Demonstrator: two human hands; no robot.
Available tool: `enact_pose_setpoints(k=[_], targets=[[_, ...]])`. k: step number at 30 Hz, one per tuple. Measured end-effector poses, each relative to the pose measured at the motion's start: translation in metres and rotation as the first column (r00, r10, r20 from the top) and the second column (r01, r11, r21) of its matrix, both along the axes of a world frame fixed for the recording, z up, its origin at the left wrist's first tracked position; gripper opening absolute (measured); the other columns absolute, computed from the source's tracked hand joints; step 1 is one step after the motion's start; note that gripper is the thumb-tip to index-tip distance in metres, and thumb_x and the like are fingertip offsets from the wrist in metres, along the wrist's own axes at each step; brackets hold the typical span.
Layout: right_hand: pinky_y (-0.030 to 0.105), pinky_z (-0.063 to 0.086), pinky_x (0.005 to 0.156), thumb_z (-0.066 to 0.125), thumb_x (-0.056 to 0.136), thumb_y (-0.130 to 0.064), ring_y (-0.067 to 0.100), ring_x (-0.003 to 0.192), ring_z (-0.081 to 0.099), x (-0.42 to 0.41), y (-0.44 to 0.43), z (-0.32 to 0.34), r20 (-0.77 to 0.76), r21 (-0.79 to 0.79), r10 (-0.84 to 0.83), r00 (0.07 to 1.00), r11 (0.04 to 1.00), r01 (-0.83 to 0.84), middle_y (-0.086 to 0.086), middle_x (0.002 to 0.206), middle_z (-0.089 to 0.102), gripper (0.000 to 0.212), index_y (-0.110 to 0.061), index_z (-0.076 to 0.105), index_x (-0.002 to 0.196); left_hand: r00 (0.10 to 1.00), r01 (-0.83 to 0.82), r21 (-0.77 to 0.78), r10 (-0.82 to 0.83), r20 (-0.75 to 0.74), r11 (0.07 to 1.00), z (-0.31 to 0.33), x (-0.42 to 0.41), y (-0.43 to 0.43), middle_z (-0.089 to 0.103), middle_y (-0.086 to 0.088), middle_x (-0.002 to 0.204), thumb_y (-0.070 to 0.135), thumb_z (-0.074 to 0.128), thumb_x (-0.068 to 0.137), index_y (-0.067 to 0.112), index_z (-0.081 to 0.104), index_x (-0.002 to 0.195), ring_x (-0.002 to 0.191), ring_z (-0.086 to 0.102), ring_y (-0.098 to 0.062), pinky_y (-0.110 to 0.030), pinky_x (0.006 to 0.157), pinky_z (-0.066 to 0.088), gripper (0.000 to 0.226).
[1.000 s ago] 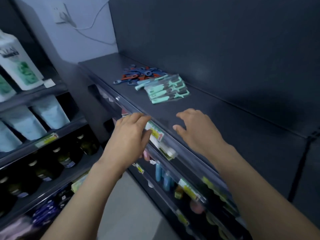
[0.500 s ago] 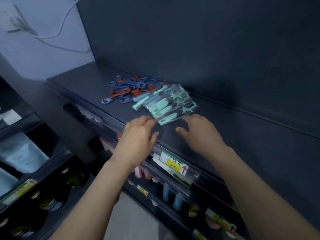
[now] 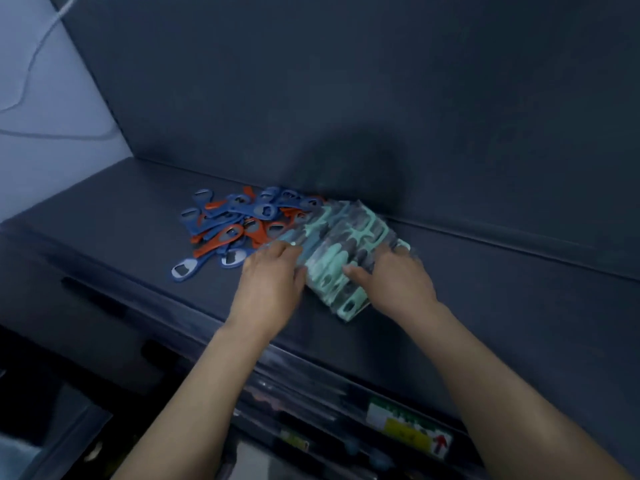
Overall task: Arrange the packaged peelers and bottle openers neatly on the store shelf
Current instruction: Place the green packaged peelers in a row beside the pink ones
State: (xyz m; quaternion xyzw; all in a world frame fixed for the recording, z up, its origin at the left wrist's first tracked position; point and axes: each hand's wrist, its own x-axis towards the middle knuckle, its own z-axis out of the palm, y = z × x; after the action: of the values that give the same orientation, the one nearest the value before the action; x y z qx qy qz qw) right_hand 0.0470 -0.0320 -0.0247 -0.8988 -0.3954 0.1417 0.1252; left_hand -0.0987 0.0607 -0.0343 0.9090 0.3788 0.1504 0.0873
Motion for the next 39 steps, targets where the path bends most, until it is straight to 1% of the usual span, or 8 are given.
enact_pose_setpoints(k=[6, 11, 15, 20, 23, 27, 31, 39], targets=[[0.047, 0.034, 0.103, 0.048, 0.08, -0.07, 0.039, 0.135, 0.022, -0.025, 0.037, -0.005, -0.108, -0.036, -0.268, 0.957, 0.963, 0.266, 0.015, 0.153, 0.012, 0.098, -0.014, 0.008, 0.149, 0.992, 0.119, -0.035, -0.121, -0.042, 0.992, -0.01, 0.011, 0.057, 0.055, -0.016, 0.112, 0.012, 0.048, 0.093, 0.003, 0.057, 0.115, 0.103, 0.05, -0.034, -0.041, 0.082, 0.045, 0.025], [0.039, 0.034, 0.105, 0.07, 0.081, -0.038, 0.035, 0.136, 0.022, -0.034, 0.055, -0.005, -0.329, 0.126, -0.38, 0.865, 0.89, 0.439, 0.014, 0.149, 0.011, 0.092, -0.014, 0.01, 0.147, 0.969, 0.231, -0.129, -0.24, -0.061, 0.964, -0.005, 0.016, 0.08, 0.054, -0.013, 0.09, 0.022, 0.045, 0.095, 0.004, 0.055, 0.091, 0.085, 0.056, -0.032, -0.032, 0.063, 0.033, 0.021], [0.027, 0.048, 0.075, 0.069, 0.08, -0.01, 0.027, 0.11, 0.053, -0.032, 0.054, -0.006, -0.532, 0.174, -0.461, 0.71, 0.761, 0.625, 0.014, 0.141, 0.031, 0.092, -0.015, 0.006, 0.147, 0.969, 0.224, -0.267, -0.243, -0.041, 0.937, -0.002, 0.023, 0.085, 0.053, -0.007, 0.08, 0.022, 0.051, 0.091, 0.005, 0.051, 0.084, 0.075, 0.054, -0.027, -0.033, 0.06, 0.038, 0.018], [0.026, 0.048, 0.064, 0.058, 0.082, -0.001, 0.022, 0.093, 0.06, -0.027, 0.052, -0.011, -0.547, 0.168, -0.526, 0.651, 0.692, 0.702, 0.013, 0.134, 0.048, 0.072, -0.005, 0.02, 0.143, 0.98, 0.183, -0.445, -0.196, 0.017, 0.877, 0.002, 0.029, 0.087, 0.039, 0.0, 0.058, 0.015, 0.055, 0.083, 0.012, 0.034, 0.058, 0.055, 0.041, -0.02, -0.029, 0.045, 0.027, 0.033], [0.022, 0.039, 0.046, 0.057, 0.082, -0.001, 0.021, 0.084, 0.059, -0.021, 0.048, -0.013, -0.535, 0.176, -0.546, 0.645, 0.674, 0.717, 0.014, 0.126, 0.053, 0.06, -0.003, 0.031, 0.136, 0.979, 0.184, -0.364, -0.203, -0.013, 0.913, 0.0, 0.031, 0.082, 0.047, -0.004, 0.071, 0.023, 0.045, 0.094, 0.009, 0.044, 0.07, 0.067, 0.046, -0.023, -0.03, 0.057, 0.034, 0.028], [0.027, 0.045, 0.052, 0.059, 0.081, -0.006, 0.025, 0.087, 0.063, -0.017, 0.046, -0.017, -0.468, 0.187, -0.577, 0.669, 0.675, 0.713, 0.011, 0.108, 0.059, 0.041, -0.005, 0.045, 0.12, 0.987, 0.152, -0.237, -0.162, -0.023, 0.96, -0.002, 0.03, 0.073, 0.048, -0.005, 0.076, 0.011, 0.044, 0.096, 0.009, 0.044, 0.072, 0.069, 0.045, -0.022, -0.033, 0.063, 0.036, 0.023], [0.021, 0.036, 0.039, 0.06, 0.079, -0.008, 0.017, 0.063, 0.055, -0.012, 0.042, -0.017, -0.449, 0.142, -0.579, 0.681, 0.706, 0.694, 0.006, 0.094, 0.057, 0.022, -0.01, 0.051, 0.098, 0.989, 0.14, -0.333, -0.15, -0.006, 0.933, 0.002, 0.031, 0.072, 0.057, -0.009, 0.075, 0.013, 0.053, 0.088, 0.003, 0.053, 0.075, 0.068, 0.053, -0.027, -0.037, 0.061, 0.044, 0.016], [0.03, 0.047, 0.057, 0.061, 0.083, -0.015, 0.027, 0.087, 0.062, 0.004, 0.026, -0.012, -0.439, 0.216, -0.57, 0.694, 0.683, 0.698, 0.011, 0.105, 0.059, 0.034, -0.005, 0.049, 0.114, 0.975, 0.158, -0.231, -0.114, 0.19, 0.96, 0.015, 0.045, 0.048, 0.045, -0.018, 0.114, 0.005, 0.041, 0.093, 0.0, 0.048, 0.111, 0.067, 0.04, -0.019, -0.031, 0.061, 0.032, 0.02]])
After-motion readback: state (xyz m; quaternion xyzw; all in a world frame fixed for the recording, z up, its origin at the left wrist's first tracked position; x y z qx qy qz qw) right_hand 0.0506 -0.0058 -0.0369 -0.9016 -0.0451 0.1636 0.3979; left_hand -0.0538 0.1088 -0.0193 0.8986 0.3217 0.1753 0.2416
